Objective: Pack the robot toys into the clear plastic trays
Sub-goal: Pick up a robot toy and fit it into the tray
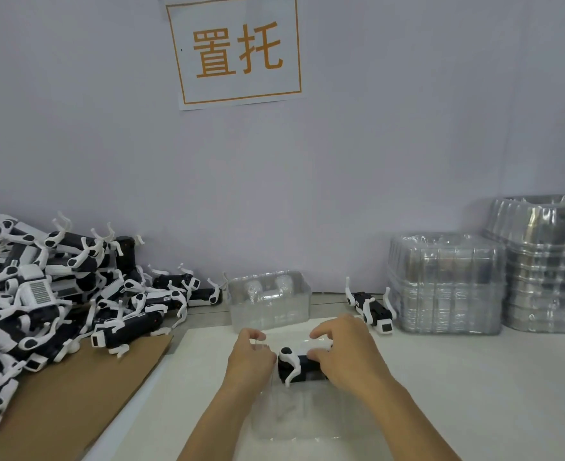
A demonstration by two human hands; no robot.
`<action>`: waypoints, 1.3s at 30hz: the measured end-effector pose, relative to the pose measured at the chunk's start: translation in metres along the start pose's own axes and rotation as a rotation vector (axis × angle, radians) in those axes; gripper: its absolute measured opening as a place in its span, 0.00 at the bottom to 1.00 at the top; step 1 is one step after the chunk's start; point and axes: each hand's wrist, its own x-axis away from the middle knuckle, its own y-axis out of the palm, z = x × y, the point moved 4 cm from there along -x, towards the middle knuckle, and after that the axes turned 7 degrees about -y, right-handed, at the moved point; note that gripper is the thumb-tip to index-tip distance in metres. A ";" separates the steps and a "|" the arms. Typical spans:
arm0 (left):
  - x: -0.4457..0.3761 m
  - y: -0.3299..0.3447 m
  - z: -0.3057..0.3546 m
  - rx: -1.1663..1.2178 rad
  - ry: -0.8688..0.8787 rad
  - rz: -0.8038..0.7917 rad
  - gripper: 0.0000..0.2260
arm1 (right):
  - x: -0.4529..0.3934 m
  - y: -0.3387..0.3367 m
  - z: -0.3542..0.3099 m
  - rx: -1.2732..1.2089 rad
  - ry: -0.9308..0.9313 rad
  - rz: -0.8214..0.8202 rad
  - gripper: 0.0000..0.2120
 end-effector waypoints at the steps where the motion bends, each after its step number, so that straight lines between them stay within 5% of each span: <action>1: 0.000 0.000 0.000 0.002 0.000 -0.001 0.12 | -0.001 -0.006 0.002 0.021 0.011 0.006 0.10; 6: 0.002 -0.001 0.002 -0.007 0.005 -0.020 0.11 | -0.001 -0.027 0.022 0.008 0.095 -0.134 0.07; 12: 0.001 -0.003 0.001 -0.017 0.022 -0.020 0.11 | -0.002 -0.016 0.024 -0.051 0.113 0.008 0.05; 17: 0.002 -0.002 0.000 -0.016 0.032 0.019 0.10 | 0.001 -0.013 0.011 0.232 -0.059 -0.036 0.10; 22: 0.002 -0.002 0.002 -0.034 0.063 0.033 0.09 | 0.008 0.017 -0.023 0.120 -0.252 -0.175 0.15; 30: 0.009 -0.003 0.015 -0.249 0.398 0.093 0.10 | 0.003 0.017 -0.015 0.010 -0.263 -0.251 0.13; 35: 0.027 0.004 0.034 -0.597 0.678 0.001 0.17 | -0.005 -0.022 0.006 -0.368 -0.120 0.195 0.13; 39: 0.037 0.028 0.026 -1.023 0.588 -0.260 0.40 | -0.006 -0.039 0.035 -0.614 0.050 0.350 0.14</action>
